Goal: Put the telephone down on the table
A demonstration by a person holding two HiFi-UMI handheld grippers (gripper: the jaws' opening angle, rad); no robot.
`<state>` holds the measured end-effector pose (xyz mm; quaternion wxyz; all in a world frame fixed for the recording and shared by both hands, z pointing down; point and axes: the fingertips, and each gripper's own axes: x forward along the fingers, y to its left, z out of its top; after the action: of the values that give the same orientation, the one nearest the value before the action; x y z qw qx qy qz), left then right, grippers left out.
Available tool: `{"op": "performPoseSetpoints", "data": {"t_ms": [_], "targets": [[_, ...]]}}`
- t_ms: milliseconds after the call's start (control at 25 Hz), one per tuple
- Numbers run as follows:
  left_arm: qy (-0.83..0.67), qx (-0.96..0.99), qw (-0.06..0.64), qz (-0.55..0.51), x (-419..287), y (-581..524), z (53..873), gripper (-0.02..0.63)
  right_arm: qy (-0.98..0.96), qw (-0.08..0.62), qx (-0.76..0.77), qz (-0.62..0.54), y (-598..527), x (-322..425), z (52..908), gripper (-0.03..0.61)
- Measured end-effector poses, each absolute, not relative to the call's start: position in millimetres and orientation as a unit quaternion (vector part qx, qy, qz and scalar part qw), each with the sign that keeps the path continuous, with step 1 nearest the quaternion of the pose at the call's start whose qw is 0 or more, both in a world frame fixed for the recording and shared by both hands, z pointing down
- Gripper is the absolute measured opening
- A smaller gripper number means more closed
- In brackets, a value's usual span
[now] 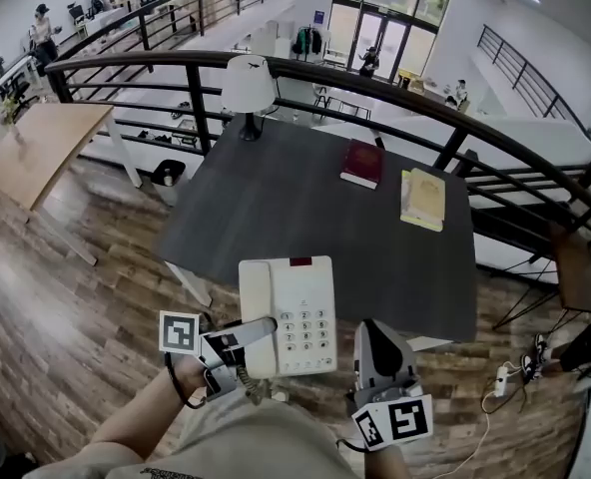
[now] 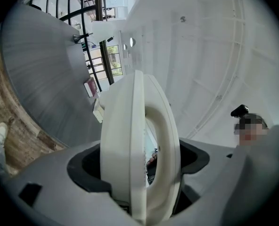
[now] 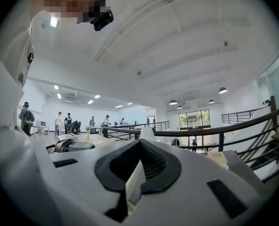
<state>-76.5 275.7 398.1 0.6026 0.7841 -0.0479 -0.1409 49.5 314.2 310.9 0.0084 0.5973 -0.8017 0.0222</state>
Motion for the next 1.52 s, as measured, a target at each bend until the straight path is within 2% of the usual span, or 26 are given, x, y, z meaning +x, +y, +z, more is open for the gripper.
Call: {"op": "performPoseSetpoints", "data": {"t_ms": [320,680,1520], "targets": [[-0.042,0.790,0.596,-0.138,-64,217,404,0.416,-0.795,0.015,0.606,0.016,265,61,313,0.000],[-0.021,0.795,0.592,-0.135,-45,109,395,0.416,-0.793,0.028,0.608,0.015,155,71,306,0.000],[-0.005,0.776,0.622,-0.109,-38,-79,404,0.416,-0.766,0.046,0.640,0.024,-44,89,315,0.000]]}}
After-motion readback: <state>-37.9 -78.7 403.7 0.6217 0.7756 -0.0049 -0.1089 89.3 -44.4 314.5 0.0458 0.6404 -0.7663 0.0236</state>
